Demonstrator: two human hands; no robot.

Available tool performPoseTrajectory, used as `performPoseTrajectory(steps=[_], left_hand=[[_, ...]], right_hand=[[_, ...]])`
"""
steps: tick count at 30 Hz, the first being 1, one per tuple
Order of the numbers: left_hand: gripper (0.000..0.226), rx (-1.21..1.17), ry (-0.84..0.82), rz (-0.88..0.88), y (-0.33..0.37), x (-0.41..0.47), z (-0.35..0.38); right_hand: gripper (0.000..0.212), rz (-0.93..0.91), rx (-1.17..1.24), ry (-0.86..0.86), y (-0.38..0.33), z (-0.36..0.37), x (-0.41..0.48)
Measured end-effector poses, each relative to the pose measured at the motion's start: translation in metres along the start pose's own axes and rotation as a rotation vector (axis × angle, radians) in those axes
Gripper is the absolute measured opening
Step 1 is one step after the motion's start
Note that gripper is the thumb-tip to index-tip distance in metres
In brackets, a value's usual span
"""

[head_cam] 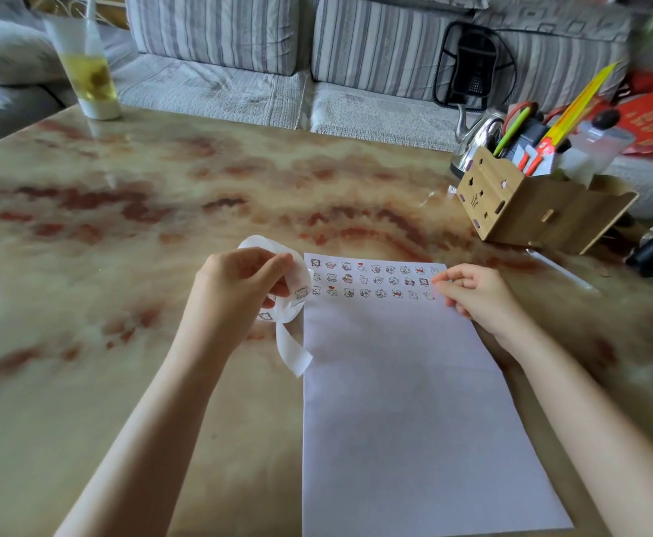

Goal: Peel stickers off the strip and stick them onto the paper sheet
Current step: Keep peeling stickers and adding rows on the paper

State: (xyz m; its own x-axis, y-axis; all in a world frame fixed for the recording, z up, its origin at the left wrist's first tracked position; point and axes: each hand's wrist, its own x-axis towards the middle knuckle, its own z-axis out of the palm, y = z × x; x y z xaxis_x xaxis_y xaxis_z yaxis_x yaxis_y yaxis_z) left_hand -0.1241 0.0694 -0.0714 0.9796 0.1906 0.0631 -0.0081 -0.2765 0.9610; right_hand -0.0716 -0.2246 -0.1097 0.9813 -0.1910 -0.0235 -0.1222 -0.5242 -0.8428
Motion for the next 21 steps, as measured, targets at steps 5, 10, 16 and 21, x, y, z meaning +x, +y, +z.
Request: performPoseTrajectory(steps=[5,10,16,21], left_hand=[[0.019,-0.042,0.018,0.035,0.003,0.0,0.001],[0.02,-0.064,0.04,0.066,0.004,0.001,0.001],[0.019,-0.11,0.06,0.081,0.005,0.002,-0.001],[0.02,-0.104,0.055,0.098,0.005,0.002,-0.001]], right_hand=[[0.011,-0.226,0.026,0.107,-0.028,0.008,-0.022],[0.006,-0.415,0.146,-0.104,-0.075,0.052,-0.06],[0.007,-0.467,0.258,-0.222,-0.1,0.085,-0.069],[0.012,-0.485,0.284,-0.199,-0.102,0.089,-0.071]])
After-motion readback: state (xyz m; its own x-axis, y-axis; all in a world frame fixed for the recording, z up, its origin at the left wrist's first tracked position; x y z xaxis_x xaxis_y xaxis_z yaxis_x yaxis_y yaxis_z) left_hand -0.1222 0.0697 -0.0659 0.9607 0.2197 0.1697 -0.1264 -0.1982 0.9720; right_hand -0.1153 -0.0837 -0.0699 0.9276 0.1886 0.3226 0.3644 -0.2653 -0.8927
